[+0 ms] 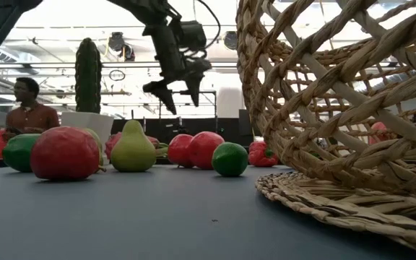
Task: Build produce basket
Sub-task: Put the red apple into the brown basket
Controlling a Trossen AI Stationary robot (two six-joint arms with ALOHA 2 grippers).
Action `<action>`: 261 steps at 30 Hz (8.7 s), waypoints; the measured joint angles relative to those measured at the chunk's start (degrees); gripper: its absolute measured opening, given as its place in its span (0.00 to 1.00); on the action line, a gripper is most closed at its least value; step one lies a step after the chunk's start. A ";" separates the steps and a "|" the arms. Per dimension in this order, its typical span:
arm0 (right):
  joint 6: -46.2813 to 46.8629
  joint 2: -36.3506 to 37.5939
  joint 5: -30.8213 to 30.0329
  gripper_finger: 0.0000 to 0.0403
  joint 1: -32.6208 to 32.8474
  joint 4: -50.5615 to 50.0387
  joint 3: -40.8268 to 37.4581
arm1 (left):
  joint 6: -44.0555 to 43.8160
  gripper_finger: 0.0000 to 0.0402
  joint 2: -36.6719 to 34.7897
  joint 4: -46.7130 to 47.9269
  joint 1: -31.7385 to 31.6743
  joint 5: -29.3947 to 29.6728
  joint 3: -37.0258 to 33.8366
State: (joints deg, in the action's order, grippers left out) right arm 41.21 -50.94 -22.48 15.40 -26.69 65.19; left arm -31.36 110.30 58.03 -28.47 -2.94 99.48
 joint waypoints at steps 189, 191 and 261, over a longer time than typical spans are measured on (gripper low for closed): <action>-24.66 -0.21 1.29 0.80 -6.79 19.87 0.00 | -27.70 0.87 -21.57 -49.03 19.08 -6.90 -0.59; -25.71 -0.28 1.30 0.80 -6.78 20.65 0.01 | -27.47 0.87 -21.55 -51.19 19.46 -6.55 -0.59; -25.62 -0.90 1.32 0.80 -6.78 22.90 0.00 | 37.75 0.90 -21.61 -58.24 20.00 -5.92 -0.59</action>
State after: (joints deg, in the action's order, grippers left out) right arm 15.59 -51.83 -21.16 8.62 -3.78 65.19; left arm 6.39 88.68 -0.21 -8.47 -8.86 98.89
